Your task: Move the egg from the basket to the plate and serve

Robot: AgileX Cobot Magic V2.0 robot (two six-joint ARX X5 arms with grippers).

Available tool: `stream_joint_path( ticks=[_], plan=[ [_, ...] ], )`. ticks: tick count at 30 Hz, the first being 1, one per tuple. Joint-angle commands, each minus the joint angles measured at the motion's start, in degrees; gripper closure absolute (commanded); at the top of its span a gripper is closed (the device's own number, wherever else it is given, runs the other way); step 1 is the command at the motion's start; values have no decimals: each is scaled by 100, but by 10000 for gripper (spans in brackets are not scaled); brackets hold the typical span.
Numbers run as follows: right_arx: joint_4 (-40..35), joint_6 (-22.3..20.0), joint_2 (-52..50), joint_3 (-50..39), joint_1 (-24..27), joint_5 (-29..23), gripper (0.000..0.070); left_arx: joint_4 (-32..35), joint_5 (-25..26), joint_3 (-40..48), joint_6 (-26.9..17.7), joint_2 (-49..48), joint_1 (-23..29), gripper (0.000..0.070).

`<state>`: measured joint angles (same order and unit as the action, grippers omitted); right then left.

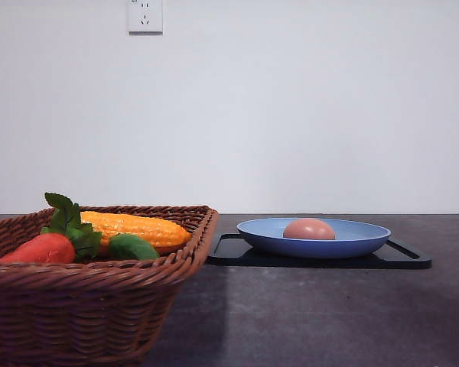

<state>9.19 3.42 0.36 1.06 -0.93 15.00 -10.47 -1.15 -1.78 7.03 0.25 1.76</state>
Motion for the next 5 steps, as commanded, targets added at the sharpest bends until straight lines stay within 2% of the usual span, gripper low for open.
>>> stream_joint_path(
  ticks=[1, 5],
  plan=[
    [-17, 62, -15, -57, 4, -4, 700, -23, 7, 146, 11, -9, 11, 700],
    [-17, 63, -15, -57, 4, -4, 700, -25, 7, 146, 11, -9, 11, 700]
  ],
)
